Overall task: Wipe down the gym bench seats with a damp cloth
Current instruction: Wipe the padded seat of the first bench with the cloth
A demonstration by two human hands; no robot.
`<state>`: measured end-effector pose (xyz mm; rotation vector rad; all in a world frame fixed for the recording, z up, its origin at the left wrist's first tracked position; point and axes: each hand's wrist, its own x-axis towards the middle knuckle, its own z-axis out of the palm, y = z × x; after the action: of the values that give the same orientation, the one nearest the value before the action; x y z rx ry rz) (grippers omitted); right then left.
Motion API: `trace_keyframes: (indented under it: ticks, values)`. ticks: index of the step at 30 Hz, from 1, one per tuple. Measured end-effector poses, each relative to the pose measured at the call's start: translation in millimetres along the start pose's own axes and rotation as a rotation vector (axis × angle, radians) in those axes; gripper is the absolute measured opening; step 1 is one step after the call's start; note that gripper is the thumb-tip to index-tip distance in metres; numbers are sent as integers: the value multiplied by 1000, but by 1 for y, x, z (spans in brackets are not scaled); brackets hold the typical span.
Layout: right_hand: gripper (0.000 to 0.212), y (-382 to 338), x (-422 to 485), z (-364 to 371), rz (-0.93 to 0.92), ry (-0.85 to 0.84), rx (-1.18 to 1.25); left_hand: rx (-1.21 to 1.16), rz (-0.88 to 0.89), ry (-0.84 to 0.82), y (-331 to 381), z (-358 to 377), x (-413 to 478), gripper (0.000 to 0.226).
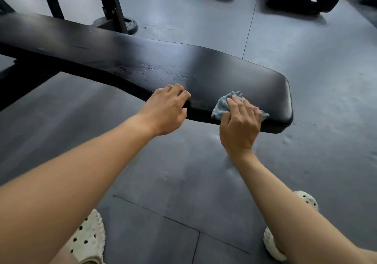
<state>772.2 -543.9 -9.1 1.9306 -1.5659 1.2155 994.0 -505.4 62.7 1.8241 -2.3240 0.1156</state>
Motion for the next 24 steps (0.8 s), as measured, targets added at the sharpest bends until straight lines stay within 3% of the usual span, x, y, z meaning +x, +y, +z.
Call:
trace_keyframes:
  ticks: [6,8,11,15,24]
  values:
    - [34,-42,-5,20,-262,42,114,-20,63,86,-27,12,5,43]
    - [32,-34,0,20,-207,35,113,-32,84,93,-33,9,10,44]
    - [30,-28,15,18,36,27,53,-61,100,98,-43,7,13,42]
    - [35,-49,19,20,248,-90,7,-43,111,98,-60,8,9,34]
    - [47,-125,23,28,-4,-392,-37,-25,-86,49,-114,3,-3,39]
